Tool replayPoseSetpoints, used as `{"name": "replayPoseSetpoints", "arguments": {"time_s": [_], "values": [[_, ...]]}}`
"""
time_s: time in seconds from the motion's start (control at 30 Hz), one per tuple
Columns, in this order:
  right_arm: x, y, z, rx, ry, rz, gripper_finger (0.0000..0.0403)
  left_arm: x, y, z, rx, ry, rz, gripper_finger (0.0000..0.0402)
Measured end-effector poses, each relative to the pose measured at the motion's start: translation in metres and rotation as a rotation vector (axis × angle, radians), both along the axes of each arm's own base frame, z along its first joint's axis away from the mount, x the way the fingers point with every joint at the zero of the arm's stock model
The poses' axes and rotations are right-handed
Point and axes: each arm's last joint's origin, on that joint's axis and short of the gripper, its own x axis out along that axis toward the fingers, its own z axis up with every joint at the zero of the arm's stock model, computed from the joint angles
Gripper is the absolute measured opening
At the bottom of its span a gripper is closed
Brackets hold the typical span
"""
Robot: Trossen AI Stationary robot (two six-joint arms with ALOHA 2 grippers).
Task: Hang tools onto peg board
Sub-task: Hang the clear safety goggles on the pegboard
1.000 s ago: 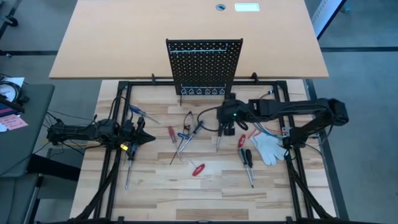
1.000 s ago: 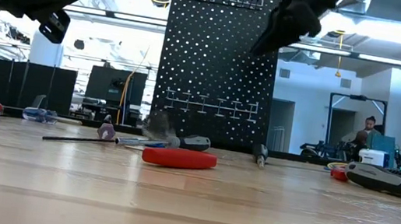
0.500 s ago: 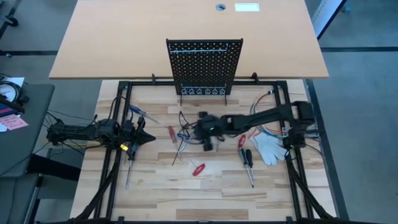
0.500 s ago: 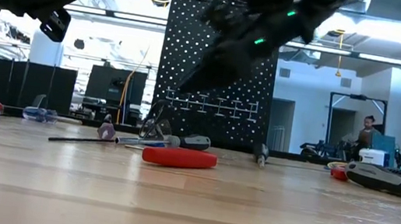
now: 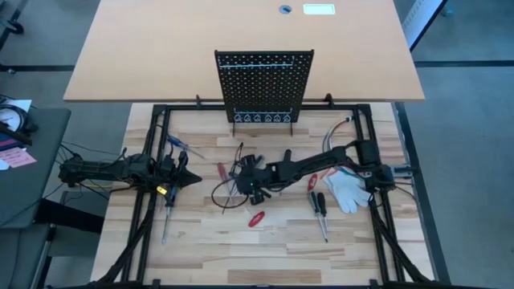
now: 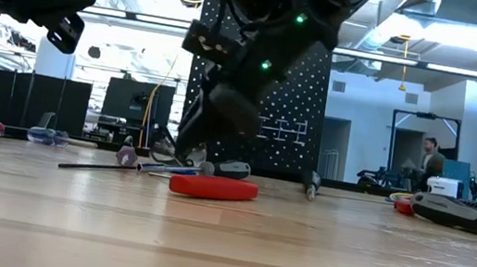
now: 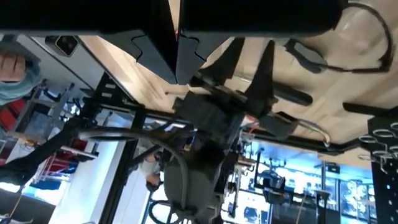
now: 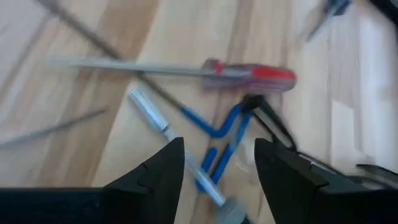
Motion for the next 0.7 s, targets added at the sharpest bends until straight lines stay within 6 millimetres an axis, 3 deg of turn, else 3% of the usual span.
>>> {"name": "replayPoseSetpoints", "arguments": {"time_s": [0.33, 0.57, 0.7], "values": [[0.014, 0.000, 0.025, 0.011, -0.072, 0.046, 0.0181, 0.000, 0.000, 0.000, -0.002, -0.003, 0.000, 0.0000], [0.027, -0.030, 0.021, 0.135, -0.093, 0.058, 0.0184, 0.000, 0.000, 0.001, -0.002, -0.006, 0.000, 0.0000], [0.032, -0.037, 0.009, 0.214, -0.089, 0.121, 0.0181, 0.000, 0.000, 0.001, 0.002, -0.006, 0.000, 0.0000]]}}
